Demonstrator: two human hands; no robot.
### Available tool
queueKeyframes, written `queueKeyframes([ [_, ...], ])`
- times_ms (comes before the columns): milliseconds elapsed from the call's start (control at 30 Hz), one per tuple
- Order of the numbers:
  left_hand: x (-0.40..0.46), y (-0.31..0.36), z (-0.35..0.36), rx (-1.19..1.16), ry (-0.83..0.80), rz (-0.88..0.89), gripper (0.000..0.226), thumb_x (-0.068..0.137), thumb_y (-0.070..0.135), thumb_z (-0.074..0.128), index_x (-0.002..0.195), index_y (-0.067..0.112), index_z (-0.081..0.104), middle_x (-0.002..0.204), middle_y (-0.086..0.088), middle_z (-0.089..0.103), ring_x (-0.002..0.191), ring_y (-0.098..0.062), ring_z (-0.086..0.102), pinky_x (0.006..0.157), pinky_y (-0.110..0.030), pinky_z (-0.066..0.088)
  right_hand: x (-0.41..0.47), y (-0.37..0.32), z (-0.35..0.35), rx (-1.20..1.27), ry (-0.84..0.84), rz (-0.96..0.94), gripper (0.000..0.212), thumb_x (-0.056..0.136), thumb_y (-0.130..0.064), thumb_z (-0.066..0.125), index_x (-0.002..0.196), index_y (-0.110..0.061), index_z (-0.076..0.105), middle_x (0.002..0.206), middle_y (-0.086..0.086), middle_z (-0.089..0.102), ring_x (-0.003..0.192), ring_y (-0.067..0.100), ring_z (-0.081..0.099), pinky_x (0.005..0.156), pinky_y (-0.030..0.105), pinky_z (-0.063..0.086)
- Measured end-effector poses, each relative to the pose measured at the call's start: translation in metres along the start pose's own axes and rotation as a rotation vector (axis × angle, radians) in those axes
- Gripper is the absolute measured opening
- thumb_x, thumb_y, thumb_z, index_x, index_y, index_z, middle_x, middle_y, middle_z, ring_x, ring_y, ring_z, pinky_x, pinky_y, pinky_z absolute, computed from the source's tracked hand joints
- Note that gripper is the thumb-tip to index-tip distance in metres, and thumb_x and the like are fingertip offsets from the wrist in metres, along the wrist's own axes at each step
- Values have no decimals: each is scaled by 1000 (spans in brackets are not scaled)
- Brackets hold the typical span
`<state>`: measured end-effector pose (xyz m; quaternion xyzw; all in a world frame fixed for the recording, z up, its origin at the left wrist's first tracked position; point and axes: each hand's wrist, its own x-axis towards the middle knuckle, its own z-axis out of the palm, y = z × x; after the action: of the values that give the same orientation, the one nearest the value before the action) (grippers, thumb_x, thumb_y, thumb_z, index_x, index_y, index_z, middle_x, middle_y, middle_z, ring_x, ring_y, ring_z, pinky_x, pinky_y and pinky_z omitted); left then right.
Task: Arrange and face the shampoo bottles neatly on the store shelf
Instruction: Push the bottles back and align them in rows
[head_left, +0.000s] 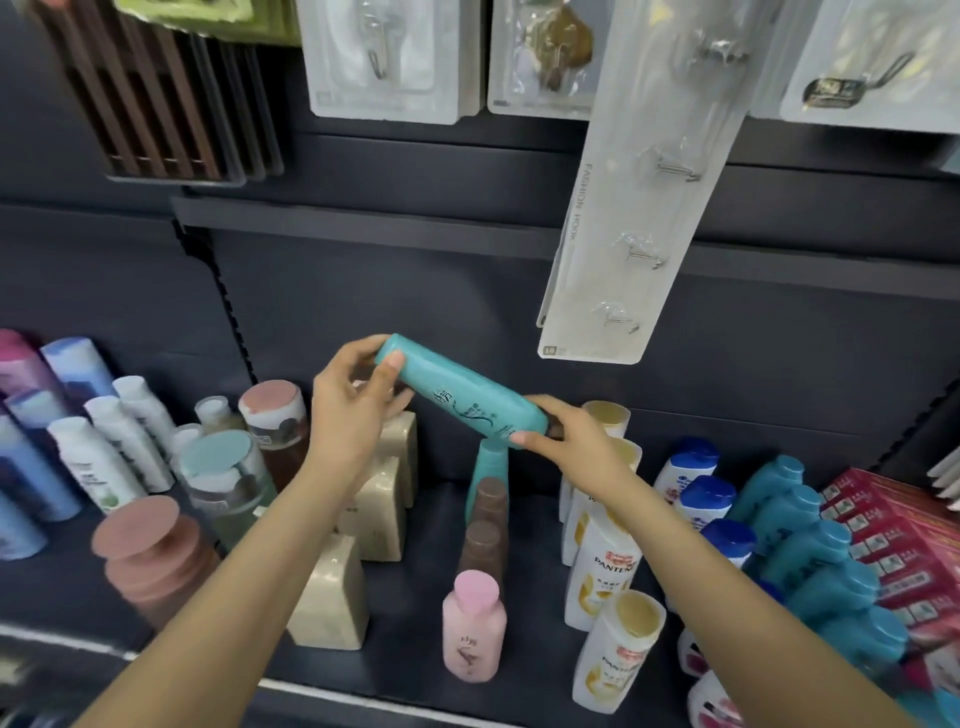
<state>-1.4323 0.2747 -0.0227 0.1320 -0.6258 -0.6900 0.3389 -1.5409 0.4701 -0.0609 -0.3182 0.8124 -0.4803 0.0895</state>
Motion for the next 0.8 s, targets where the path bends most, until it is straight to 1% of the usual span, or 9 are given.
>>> queueKeyframes([
  [100,-10,4,-14,-72,15,-61,19,94,12,53,111,6,58,117,-17,58,94,-18,65,73,-23,57,-13,-9,11,333,41,79,30,82,-7,69,109,-17,61,100,-2,65,95,13,62,86,32,54],
  [233,-16,5,-35,-94,12,-182,18,94,17,54,107,6,60,118,-21,61,102,-26,66,73,-25,58,-24,-20,19,642,104,190,26,84,-7,67,109,-12,63,106,9,67,99,19,67,83,33,56],
  [367,-20,6,-49,8,-24,-253,24,94,24,55,107,5,60,110,-17,66,91,-23,70,81,-35,58,-29,-31,20,718,170,195,22,85,-9,66,106,-13,65,98,5,69,97,19,67,80,30,57],
  [433,-23,9,-51,34,-36,-277,23,94,29,53,101,8,60,104,-14,67,85,-23,71,78,-33,58,-32,-37,21,715,194,161,24,83,-7,67,105,-16,65,98,3,69,96,16,67,80,29,57],
  [500,-25,11,-54,22,-30,-323,25,94,31,53,96,8,59,100,-17,68,82,-24,72,74,-28,58,-36,-42,23,690,213,112,27,82,-2,67,103,-19,66,96,-1,68,95,13,67,81,27,56],
  [600,-27,12,-58,-90,-35,-402,29,93,22,55,106,-3,59,105,-22,67,83,-25,71,72,-22,58,-43,-49,24,650,229,51,33,82,3,65,107,-19,65,90,-10,68,88,6,66,81,22,55],
  [667,-29,13,-60,-196,-22,-434,29,91,16,59,109,-7,59,107,-22,67,84,-25,71,72,-21,58,-46,-51,22,652,228,53,35,85,1,63,112,-20,63,91,-10,69,89,3,66,81,20,54],
  [733,-31,14,-59,-254,-1,-396,23,90,12,60,105,-5,61,108,-21,66,83,-21,72,73,-23,58,-47,-53,21,748,197,103,33,88,-6,60,119,-19,62,96,-6,71,100,9,66,88,22,53],
  [800,-35,15,-59,-274,8,-346,20,89,9,59,105,-3,62,110,-19,66,91,-22,70,78,-25,57,-47,-57,21,892,184,183,33,91,-11,56,125,-12,57,109,3,69,109,20,63,91,27,53],
])
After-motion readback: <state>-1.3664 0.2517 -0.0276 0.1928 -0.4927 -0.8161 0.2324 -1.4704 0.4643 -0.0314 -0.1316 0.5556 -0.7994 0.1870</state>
